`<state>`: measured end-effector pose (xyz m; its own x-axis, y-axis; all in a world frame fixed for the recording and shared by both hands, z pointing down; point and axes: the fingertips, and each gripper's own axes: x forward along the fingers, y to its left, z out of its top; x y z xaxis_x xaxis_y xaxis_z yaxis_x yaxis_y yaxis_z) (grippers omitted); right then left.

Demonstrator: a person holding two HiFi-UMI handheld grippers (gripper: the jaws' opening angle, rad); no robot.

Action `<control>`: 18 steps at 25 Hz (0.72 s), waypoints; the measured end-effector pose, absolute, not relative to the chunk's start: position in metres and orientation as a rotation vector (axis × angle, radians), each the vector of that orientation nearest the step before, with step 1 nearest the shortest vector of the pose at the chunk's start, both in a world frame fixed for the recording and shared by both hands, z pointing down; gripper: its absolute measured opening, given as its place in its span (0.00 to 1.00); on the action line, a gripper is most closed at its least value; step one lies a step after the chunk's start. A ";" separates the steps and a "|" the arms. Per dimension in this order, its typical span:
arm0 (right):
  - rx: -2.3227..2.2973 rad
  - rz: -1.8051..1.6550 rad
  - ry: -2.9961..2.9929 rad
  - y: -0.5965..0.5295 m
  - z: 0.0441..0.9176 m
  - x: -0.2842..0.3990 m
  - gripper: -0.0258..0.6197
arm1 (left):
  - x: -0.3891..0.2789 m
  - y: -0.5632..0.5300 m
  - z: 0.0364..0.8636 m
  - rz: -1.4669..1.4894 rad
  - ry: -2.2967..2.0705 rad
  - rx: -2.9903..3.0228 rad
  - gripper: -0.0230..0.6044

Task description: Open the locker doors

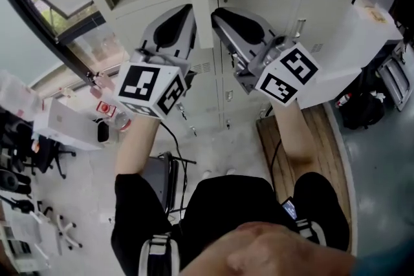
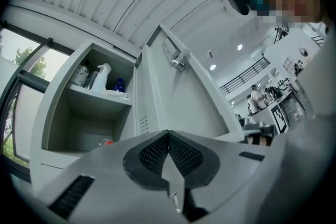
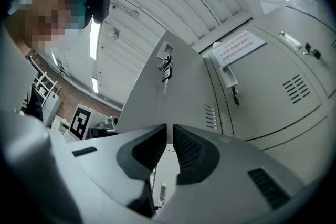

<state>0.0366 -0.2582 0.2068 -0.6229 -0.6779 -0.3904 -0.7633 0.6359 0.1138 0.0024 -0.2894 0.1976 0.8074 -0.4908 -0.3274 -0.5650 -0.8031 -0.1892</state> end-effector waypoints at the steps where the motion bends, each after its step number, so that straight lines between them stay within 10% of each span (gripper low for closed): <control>1: -1.155 0.376 2.552 -0.260 0.210 0.036 0.11 | 0.000 -0.292 0.202 0.367 0.825 -2.723 0.05; 18: -1.566 0.127 2.582 -0.286 0.340 0.054 0.11 | -0.028 -0.316 0.338 0.176 0.989 -2.925 0.05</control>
